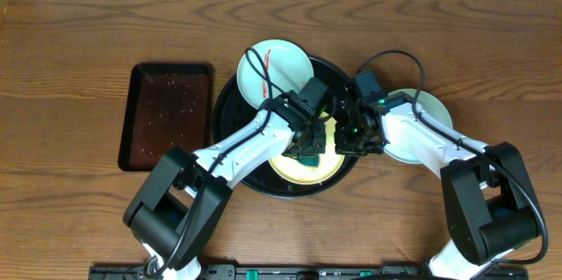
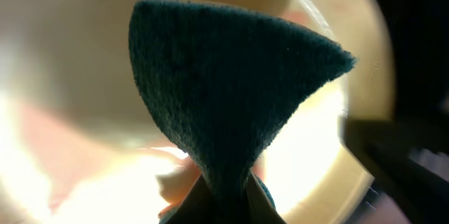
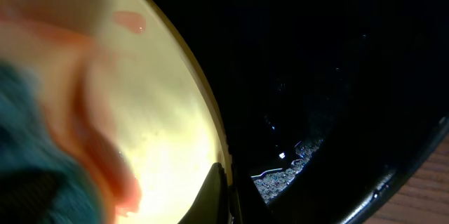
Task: Clean dirty plates on tray and stack at the side
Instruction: 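Scrub the yellow plate with the sponge while right gripper holds rim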
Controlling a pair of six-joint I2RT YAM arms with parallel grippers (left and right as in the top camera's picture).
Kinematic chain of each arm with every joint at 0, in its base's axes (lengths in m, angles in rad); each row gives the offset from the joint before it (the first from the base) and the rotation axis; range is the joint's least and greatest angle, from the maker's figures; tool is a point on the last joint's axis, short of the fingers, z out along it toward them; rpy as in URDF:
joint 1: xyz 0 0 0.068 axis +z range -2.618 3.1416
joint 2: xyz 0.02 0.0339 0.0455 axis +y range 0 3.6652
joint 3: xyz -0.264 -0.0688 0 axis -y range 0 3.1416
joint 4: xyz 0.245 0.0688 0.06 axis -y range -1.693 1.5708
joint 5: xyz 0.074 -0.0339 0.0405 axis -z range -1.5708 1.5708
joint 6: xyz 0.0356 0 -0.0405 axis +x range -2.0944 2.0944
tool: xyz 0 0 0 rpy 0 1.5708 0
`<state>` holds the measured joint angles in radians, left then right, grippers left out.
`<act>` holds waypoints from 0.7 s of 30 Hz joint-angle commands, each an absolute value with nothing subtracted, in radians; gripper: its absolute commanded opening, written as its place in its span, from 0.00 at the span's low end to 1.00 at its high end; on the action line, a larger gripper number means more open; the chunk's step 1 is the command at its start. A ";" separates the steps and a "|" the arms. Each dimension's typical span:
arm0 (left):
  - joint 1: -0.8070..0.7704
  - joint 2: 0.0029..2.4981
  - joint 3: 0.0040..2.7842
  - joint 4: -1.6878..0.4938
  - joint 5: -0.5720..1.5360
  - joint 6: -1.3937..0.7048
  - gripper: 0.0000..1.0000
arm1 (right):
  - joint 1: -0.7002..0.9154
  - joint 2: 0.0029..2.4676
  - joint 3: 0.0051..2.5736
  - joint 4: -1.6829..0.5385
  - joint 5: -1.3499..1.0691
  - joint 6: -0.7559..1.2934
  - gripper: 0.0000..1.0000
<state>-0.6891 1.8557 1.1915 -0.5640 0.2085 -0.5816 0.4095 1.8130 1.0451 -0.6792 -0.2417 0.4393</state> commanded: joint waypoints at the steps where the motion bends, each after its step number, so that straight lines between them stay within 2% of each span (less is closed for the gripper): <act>1: -0.687 1.880 1.196 -0.543 0.328 -0.481 0.07 | 0.407 1.837 1.034 -0.685 -0.206 0.429 0.01; 6: -0.683 1.915 1.196 -0.522 0.228 -0.517 0.07 | 0.407 1.837 1.034 -0.685 -0.206 0.429 0.01; 12: -0.683 1.911 1.196 -0.583 -0.181 -0.840 0.07 | 0.407 1.837 1.034 -0.685 -0.206 0.429 0.01; 21: -0.687 1.906 1.197 -0.702 -0.214 -1.034 0.07 | 0.407 1.837 1.034 -0.687 -0.199 0.429 0.01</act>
<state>-0.7071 1.8927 1.2076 -0.6376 -0.0711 -0.9188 0.4095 1.8133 1.0451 -0.6762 -0.2424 0.4393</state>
